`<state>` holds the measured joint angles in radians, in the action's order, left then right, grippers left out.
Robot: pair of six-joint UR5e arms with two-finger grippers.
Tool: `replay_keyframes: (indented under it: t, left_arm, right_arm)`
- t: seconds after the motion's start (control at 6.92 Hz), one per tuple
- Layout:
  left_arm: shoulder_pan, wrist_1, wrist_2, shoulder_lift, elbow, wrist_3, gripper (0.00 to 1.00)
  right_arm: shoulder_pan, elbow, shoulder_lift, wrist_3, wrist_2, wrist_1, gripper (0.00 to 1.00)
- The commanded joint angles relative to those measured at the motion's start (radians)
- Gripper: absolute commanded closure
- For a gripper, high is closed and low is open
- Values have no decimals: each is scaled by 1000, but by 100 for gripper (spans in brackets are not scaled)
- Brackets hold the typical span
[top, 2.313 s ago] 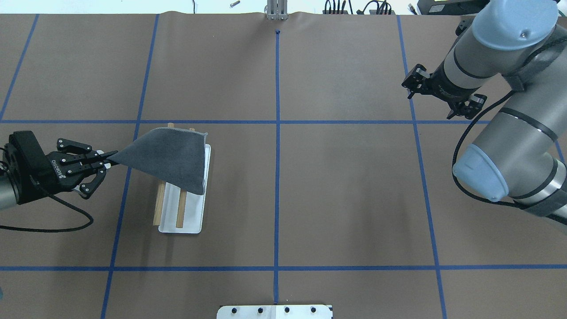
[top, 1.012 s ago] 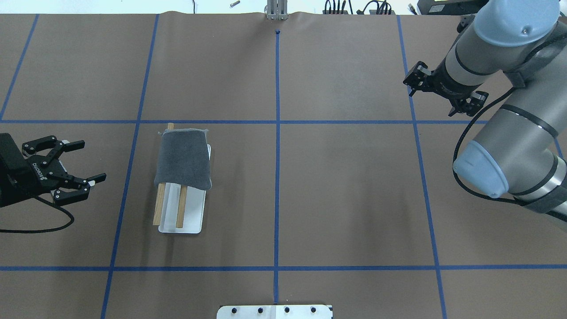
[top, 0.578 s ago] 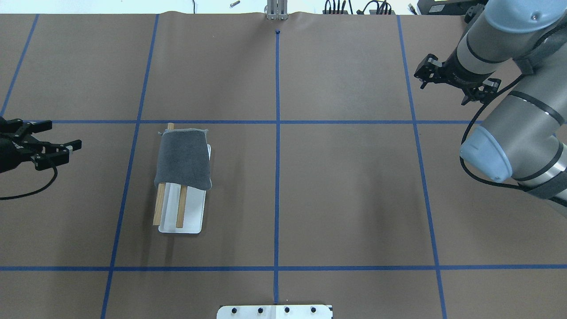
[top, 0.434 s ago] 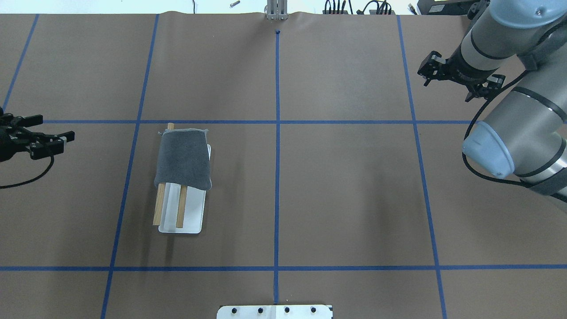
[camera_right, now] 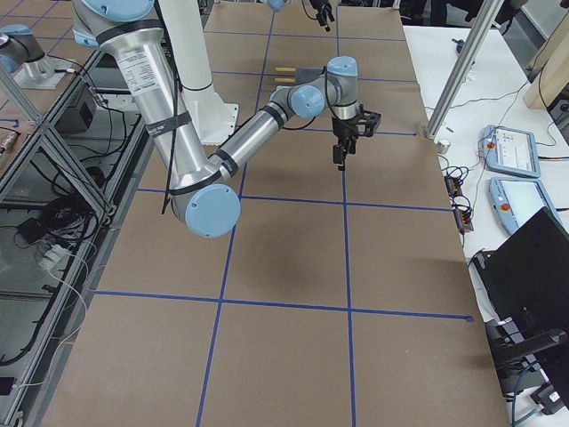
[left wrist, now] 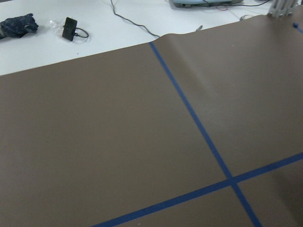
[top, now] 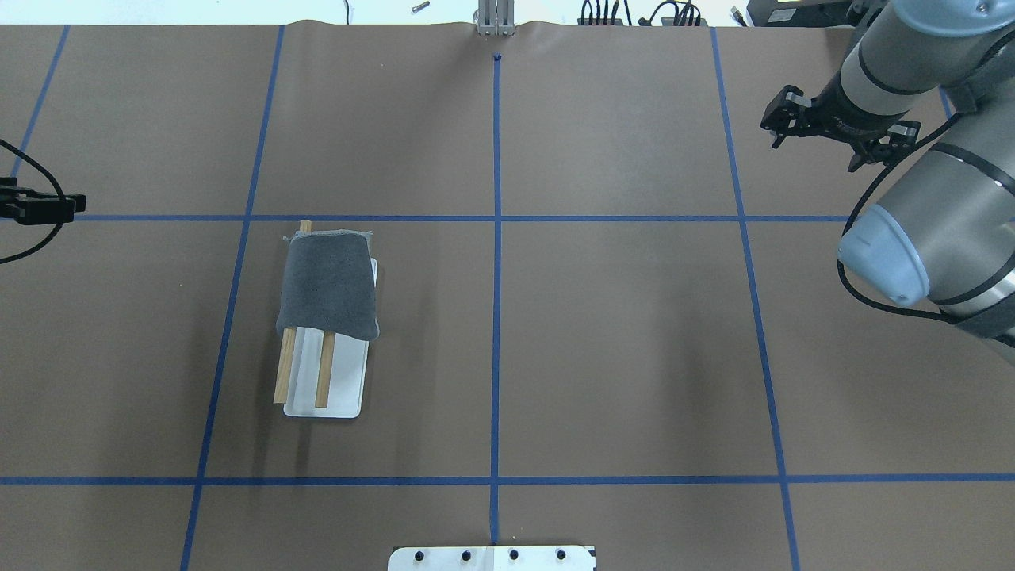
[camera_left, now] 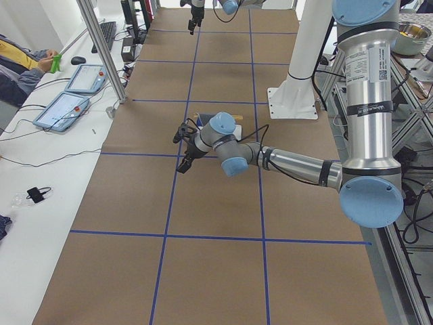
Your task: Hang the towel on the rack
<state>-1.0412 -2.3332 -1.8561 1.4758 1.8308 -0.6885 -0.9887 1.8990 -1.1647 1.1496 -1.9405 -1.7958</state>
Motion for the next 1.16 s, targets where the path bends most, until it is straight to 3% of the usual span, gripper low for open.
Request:
replay_keyframes:
  t: [0.0, 0.14, 0.43, 0.72, 1.01]
  left_arm:
    - [-147, 242, -185, 70, -34, 73, 2]
    - [-189, 300, -306, 87, -41, 75, 2]
    - [-207, 341, -420, 87, -38, 80, 2]
    - [-223, 342, -468, 78, -41, 80, 2]
    - [-223, 342, -473, 78, -47, 80, 2]
  right_arm:
    - [-74, -26, -50, -254, -82, 0, 0]
    - [-138, -50, -76, -418, -144, 1, 0]
    - [-221, -55, -169, -670, -196, 22, 0]
    - [-264, -61, -324, -786, -257, 204, 0]
    - [-320, -61, -398, -933, -346, 231, 0]
